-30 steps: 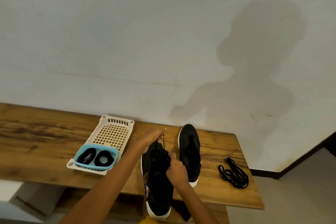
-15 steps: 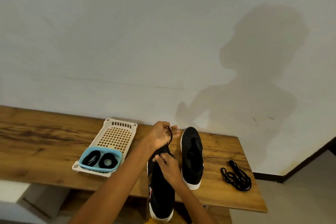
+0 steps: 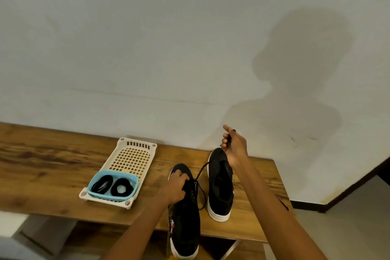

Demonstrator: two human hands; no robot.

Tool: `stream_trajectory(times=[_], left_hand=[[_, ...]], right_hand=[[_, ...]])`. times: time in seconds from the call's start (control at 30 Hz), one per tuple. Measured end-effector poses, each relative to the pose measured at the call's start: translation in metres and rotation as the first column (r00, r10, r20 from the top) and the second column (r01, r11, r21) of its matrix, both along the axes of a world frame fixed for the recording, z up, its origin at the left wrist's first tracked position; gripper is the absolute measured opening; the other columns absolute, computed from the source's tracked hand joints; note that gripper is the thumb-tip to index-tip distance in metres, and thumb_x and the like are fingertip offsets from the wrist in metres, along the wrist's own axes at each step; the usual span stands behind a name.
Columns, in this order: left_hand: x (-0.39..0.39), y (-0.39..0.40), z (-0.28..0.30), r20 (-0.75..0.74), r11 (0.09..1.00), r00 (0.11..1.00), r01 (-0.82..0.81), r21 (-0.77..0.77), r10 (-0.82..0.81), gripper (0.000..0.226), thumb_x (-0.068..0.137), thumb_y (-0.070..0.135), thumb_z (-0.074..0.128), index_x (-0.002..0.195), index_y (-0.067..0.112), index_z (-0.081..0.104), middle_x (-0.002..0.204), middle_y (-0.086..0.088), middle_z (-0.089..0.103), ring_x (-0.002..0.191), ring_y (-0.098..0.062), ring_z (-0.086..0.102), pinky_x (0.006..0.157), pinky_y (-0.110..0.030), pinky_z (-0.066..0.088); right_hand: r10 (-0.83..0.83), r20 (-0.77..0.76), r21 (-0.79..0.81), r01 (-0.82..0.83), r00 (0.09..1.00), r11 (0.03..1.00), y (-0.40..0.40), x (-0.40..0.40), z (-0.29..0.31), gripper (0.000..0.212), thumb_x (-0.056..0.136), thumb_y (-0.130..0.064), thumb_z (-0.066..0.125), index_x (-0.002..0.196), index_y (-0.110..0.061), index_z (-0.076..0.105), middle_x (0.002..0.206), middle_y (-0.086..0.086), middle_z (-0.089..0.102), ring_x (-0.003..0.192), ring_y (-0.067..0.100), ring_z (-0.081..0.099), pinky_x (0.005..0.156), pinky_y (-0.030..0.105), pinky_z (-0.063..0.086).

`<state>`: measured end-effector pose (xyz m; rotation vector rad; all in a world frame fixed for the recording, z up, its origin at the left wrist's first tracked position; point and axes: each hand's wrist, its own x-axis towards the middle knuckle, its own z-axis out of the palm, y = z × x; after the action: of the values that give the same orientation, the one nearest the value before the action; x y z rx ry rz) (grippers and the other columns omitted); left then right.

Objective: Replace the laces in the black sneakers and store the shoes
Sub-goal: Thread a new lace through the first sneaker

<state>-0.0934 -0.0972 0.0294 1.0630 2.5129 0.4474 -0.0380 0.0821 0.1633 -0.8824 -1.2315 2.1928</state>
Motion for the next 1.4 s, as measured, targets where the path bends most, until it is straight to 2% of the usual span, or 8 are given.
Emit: stream_trajectory(times=[0.2,0.3,0.43,0.53,0.7,0.83,1.03,1.4], left_hand=[[-0.001,0.013,-0.010,-0.124,0.992,0.989,-0.094,-0.086,0.083,0.029,0.089,0.012,0.052,0.117,0.010,0.059,0.125,-0.009,0.047,0.112,-0.022,0.050,0.087,-0.029,0.045],[0.001,0.017,-0.013,-0.130,0.983,0.974,-0.182,0.037,0.185,0.018,0.093,0.021,0.052,0.107,0.010,0.056,0.111,-0.007,0.057,0.100,-0.020,0.056,0.076,-0.027,0.043],[-0.003,0.020,-0.018,0.444,0.608,0.682,-0.726,0.320,0.581,0.024,0.099,0.023,0.042,0.106,0.004,0.055,0.078,-0.005,0.056,0.072,-0.018,0.053,0.070,-0.032,0.045],[-0.010,0.016,-0.005,0.912,0.293,0.243,-0.945,0.146,0.331,0.035,0.101,0.038,0.031,0.091,0.010,0.050,0.076,-0.006,0.052,0.065,-0.018,0.049,0.062,-0.028,0.049],[-0.018,0.012,0.005,0.909,0.318,0.313,-0.922,0.222,0.273,0.039,0.099,0.042,0.036,0.099,0.008,0.054,0.081,-0.007,0.058,0.066,-0.020,0.053,0.057,-0.027,0.040],[-0.014,0.010,-0.003,0.914,0.361,0.310,-0.910,0.204,0.264,0.027,0.097,0.037,0.045,0.102,0.012,0.054,0.089,-0.005,0.061,0.076,-0.015,0.056,0.063,-0.023,0.042],[-0.003,0.005,-0.026,0.838,0.521,0.450,-0.817,0.247,0.309,0.036,0.084,-0.011,0.055,0.118,-0.001,0.052,0.109,-0.016,0.059,0.105,-0.028,0.057,0.079,-0.025,0.046],[0.005,0.011,-0.010,0.564,0.797,0.785,-0.501,0.337,0.255,0.010,0.088,0.017,0.063,0.084,0.018,0.071,0.086,0.006,0.065,0.086,-0.005,0.059,0.070,-0.015,0.041]], right_hand=[[0.252,0.477,0.319,-0.433,0.842,0.843,-0.016,0.013,-0.062,0.024,0.100,-0.021,0.045,0.103,-0.005,0.062,0.078,0.004,0.059,0.069,0.015,0.056,0.061,0.023,0.046],[0.253,0.749,0.423,-0.737,0.612,0.528,-0.029,0.019,-0.095,0.027,0.096,-0.027,0.047,0.099,-0.004,0.061,0.096,0.010,0.053,0.092,0.024,0.052,0.080,0.040,0.049],[-0.007,0.813,0.559,-0.776,0.583,0.293,-0.042,0.029,-0.115,0.029,0.094,-0.027,0.051,0.118,-0.010,0.050,0.127,0.008,0.039,0.123,0.025,0.035,0.094,0.033,0.040],[0.060,0.700,0.690,-0.695,0.712,0.202,-0.053,0.024,-0.119,0.034,0.094,-0.024,0.050,0.127,-0.013,0.049,0.128,0.005,0.042,0.125,0.021,0.035,0.097,0.029,0.039],[0.110,0.791,0.610,-0.790,0.602,-0.059,-0.066,0.006,-0.135,0.035,0.096,-0.032,0.049,0.126,-0.015,0.055,0.127,0.007,0.052,0.123,0.024,0.042,0.101,0.037,0.040],[0.130,0.784,0.599,-0.795,0.607,0.100,-0.065,-0.010,-0.114,0.031,0.099,-0.027,0.044,0.092,-0.009,0.067,0.094,0.012,0.068,0.086,0.026,0.064,0.074,0.033,0.047],[0.449,0.401,0.403,-0.594,0.798,0.696,-0.063,-0.038,0.014,0.021,0.099,-0.019,0.044,0.094,-0.006,0.060,0.070,0.008,0.063,0.059,0.020,0.062,0.062,0.030,0.057],[0.559,-0.309,-0.025,-0.594,0.769,0.804,-0.081,-0.048,0.100,0.020,0.099,-0.001,0.035,0.107,0.003,0.053,0.096,0.016,0.066,0.074,0.025,0.071,0.067,0.027,0.060]])
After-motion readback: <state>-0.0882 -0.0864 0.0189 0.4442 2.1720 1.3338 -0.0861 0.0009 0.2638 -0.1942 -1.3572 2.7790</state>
